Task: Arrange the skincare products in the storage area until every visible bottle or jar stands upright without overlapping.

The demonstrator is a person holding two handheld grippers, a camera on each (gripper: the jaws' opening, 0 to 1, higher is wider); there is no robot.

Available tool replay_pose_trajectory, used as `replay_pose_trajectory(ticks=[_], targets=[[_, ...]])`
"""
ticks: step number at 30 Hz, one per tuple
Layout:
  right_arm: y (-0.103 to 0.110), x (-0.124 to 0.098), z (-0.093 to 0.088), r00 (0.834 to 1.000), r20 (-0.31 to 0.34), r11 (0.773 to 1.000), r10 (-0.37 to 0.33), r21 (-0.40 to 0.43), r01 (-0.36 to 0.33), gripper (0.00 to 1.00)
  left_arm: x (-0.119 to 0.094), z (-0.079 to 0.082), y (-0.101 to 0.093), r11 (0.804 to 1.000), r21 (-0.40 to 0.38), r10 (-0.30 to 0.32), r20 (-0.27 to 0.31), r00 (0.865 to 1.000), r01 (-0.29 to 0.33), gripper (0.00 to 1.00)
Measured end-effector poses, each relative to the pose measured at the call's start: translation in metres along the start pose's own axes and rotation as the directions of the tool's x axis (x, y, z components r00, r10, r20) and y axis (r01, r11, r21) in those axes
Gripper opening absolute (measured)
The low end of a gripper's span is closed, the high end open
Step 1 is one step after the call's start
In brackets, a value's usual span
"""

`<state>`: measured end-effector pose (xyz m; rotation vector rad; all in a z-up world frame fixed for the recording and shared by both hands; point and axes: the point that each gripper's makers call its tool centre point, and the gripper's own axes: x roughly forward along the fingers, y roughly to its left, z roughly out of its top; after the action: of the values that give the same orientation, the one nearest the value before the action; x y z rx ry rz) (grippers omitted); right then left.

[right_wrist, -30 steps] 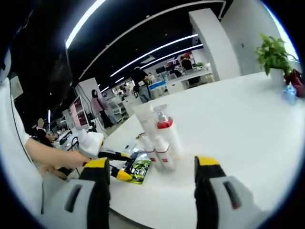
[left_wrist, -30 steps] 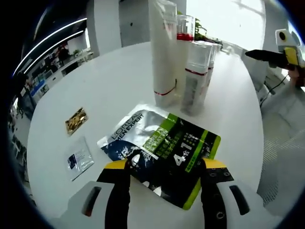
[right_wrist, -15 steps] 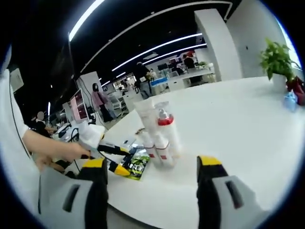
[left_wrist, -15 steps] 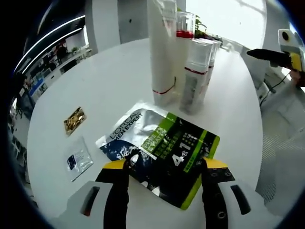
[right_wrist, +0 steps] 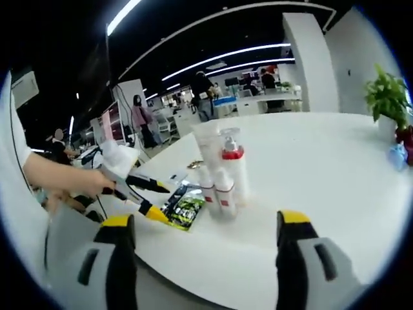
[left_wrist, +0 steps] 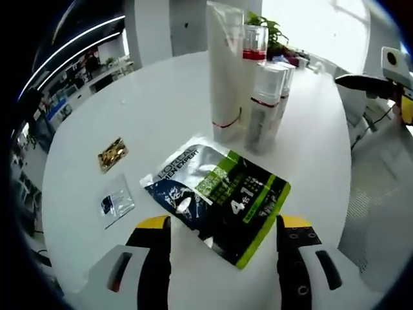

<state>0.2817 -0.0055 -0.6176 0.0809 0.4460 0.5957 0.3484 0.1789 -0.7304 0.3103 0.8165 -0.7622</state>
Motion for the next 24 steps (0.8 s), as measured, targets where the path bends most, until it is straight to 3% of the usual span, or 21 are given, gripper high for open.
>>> replay_pose_trajectory(ticks=[12,18,24], targets=[[0.008,-0.003,0.000,0.999,-0.006,0.999,0.037,-0.031,-0.037,1.00,-0.033,-0.025,-0.018,0.987,-0.160,0.006,0.034,0.999,-0.001,0.74],[0.009,-0.006,0.000,0.999,-0.012,0.998,0.046,-0.030,-0.047,1.00,-0.057,-0.031,-0.021,0.971,-0.237,0.052,0.071,0.996,-0.034,0.77],[0.009,-0.009,0.000,0.998,-0.016,0.998,0.054,-0.023,-0.054,1.00,-0.079,-0.030,-0.021,0.962,-0.264,0.102,0.103,0.989,-0.072,0.82]])
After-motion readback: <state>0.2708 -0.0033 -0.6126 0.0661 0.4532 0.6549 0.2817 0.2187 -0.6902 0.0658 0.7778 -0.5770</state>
